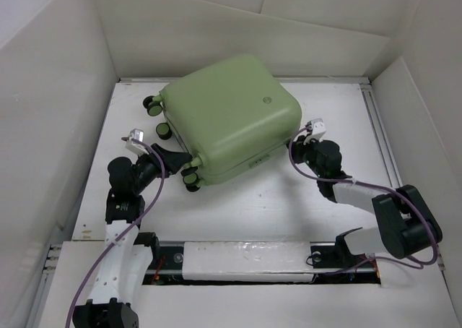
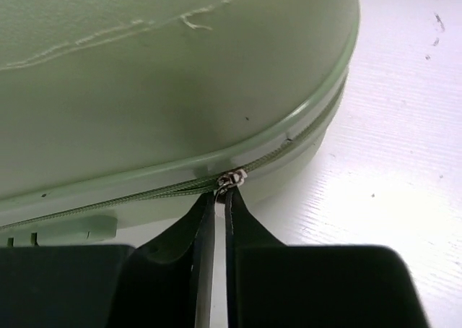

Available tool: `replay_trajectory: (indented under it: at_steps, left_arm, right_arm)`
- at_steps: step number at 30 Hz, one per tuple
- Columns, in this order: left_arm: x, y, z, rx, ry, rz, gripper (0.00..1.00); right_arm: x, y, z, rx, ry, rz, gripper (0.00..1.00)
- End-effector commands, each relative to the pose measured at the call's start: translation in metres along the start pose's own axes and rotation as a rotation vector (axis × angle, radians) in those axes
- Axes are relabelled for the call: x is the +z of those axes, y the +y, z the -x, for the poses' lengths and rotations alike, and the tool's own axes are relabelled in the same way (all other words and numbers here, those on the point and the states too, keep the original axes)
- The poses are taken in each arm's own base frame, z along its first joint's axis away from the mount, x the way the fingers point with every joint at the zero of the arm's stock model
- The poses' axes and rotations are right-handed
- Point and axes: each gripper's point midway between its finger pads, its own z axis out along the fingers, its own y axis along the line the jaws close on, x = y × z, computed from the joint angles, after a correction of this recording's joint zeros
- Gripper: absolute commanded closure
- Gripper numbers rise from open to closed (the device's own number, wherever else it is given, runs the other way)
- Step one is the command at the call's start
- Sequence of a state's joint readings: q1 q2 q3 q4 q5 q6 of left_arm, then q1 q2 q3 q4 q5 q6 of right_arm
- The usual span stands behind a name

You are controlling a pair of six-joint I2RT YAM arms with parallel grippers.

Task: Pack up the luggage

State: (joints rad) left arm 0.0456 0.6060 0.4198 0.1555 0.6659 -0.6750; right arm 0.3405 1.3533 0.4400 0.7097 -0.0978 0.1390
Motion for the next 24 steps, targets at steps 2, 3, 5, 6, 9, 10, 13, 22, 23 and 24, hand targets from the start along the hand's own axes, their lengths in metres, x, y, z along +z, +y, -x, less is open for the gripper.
replay_trajectory:
  at_steps: [2,3,5,6,9,10,13,22,23,24]
  left_arm:
    - [-0.005,-0.019,0.006,0.036,-0.024,-0.076,1.00]
    - [-0.005,-0.019,0.006,0.036,-0.025,-0.076,1.00]
    - [-0.005,-0.019,0.006,0.036,-0.025,-0.076,1.00]
    - [-0.005,-0.022,0.008,0.033,-0.033,-0.085,1.00]
    - [-0.005,-0.029,0.010,0.017,-0.031,-0.117,1.00]
    - [-0.005,-0.033,0.014,0.025,-0.039,-0.124,1.00]
    - [-0.007,-0.045,0.020,0.024,-0.052,-0.159,1.00]
    - [-0.013,-0.060,0.012,0.012,-0.026,-0.255,1.00]
    - [-0.015,-0.062,0.013,0.020,-0.032,-0.262,1.00]
    - [-0.015,-0.062,0.013,0.020,-0.032,-0.262,1.00]
  right_arm:
    - [0.002,-0.006,0.057,0.003,-0.234,-0.043,1.00]
    - [-0.001,-0.002,0.057,0.016,-0.244,-0.038,1.00]
    - [-0.003,0.000,0.057,0.016,-0.247,-0.038,1.00]
    - [-0.003,0.000,0.057,0.016,-0.247,-0.038,1.00]
    - [-0.007,0.023,0.044,0.011,-0.208,0.025,1.00]
    - [-0.010,0.028,0.047,0.010,-0.211,0.033,1.00]
    - [-0.020,0.054,0.032,0.028,-0.177,0.094,1.00]
    - [-0.064,0.223,-0.012,0.100,-0.026,0.400,1.00]
    - [-0.067,0.238,-0.008,0.134,-0.036,0.407,1.00]
    - [-0.073,0.256,-0.008,0.164,-0.038,0.441,1.00]
